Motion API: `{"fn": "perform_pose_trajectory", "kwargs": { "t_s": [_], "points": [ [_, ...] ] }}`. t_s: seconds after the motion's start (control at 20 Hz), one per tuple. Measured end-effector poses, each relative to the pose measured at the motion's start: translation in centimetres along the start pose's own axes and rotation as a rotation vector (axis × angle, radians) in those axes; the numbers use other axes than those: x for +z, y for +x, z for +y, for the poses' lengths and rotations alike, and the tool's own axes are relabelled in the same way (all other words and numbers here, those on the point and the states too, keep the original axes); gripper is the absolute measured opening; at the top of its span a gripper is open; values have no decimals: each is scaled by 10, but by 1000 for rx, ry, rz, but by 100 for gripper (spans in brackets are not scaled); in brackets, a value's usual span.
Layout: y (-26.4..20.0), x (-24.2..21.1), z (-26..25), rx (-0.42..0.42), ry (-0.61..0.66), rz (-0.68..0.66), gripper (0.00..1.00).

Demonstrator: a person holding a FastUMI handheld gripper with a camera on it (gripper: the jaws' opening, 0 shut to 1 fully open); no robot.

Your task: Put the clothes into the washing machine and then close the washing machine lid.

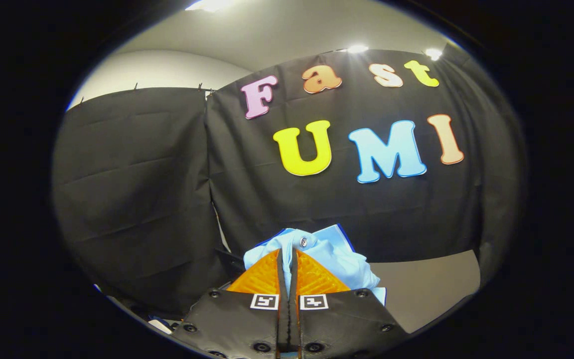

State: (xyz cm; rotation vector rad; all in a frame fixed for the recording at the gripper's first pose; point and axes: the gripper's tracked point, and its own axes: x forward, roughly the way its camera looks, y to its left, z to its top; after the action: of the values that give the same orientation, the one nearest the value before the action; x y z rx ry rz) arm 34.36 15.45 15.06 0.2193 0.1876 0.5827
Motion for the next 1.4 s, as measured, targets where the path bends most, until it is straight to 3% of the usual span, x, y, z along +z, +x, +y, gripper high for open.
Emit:
{"fn": "perform_pose_trajectory", "kwargs": {
  "t_s": [0.45, 1.4],
  "points": [
    [39, -14, 92, 87, -1, 24, 2],
    [110, -42, 180, -39, 16, 54, 2]
  ]
}}
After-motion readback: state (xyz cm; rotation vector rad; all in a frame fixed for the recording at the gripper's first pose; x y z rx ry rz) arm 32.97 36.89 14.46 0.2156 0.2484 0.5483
